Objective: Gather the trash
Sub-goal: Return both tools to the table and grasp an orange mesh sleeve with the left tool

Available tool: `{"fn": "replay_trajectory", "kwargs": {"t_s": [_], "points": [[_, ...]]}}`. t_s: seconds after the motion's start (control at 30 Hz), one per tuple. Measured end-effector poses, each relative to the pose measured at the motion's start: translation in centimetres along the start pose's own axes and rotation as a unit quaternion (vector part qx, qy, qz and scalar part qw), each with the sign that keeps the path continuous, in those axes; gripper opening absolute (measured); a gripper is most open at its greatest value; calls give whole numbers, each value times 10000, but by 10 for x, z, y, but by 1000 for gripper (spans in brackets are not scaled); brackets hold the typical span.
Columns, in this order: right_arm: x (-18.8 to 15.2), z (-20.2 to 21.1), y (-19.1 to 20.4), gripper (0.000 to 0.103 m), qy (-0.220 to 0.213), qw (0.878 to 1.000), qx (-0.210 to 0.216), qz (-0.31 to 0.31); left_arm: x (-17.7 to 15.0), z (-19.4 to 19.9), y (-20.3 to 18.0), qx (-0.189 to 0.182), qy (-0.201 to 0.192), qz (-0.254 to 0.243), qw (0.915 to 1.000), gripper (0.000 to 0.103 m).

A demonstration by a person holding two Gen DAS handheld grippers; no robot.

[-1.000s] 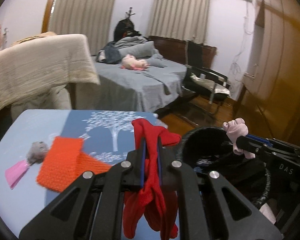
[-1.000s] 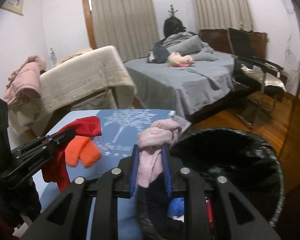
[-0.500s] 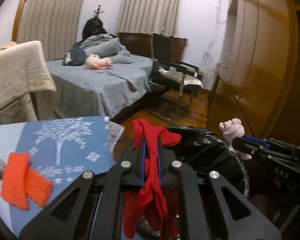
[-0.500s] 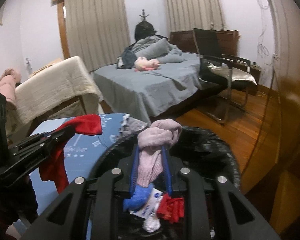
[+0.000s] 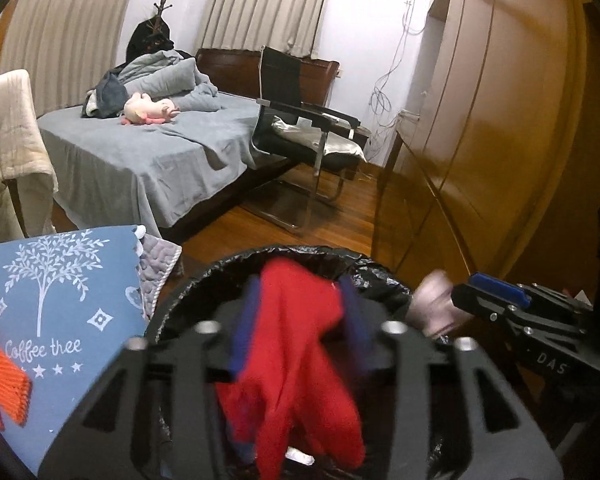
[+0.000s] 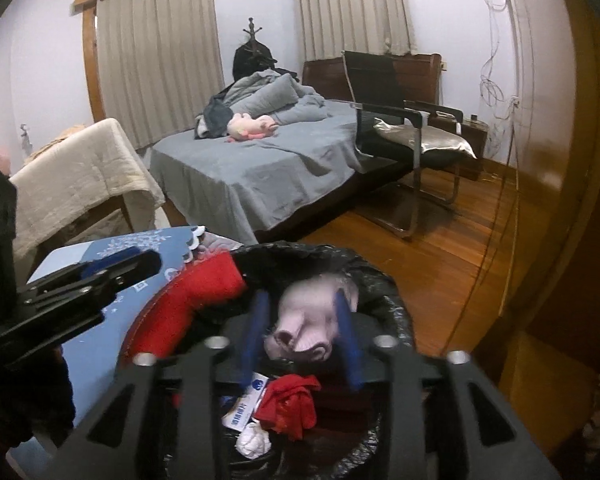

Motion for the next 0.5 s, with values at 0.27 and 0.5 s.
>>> {"fn": "replay_trajectory", "kwargs": {"t_s": [0.27,0.5], "points": [[1,6,-1,98,-186,9996,-229,-41,3,24,37,473,-140,66,9988,73],[5,-1,37,98,-142,9998,68,118,4,74,95,1257,-409,52,9912,90]]}}
Point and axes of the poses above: each gripper's, at about its wrist camera, not at the fingertips, and z roughly against the way its jaws point, y to its left, x to its top, the point moved 9 cm from there along -z, roughly the way its jaws point, and after that the axes turned 2 degrees about x, right-handed, at the moved point
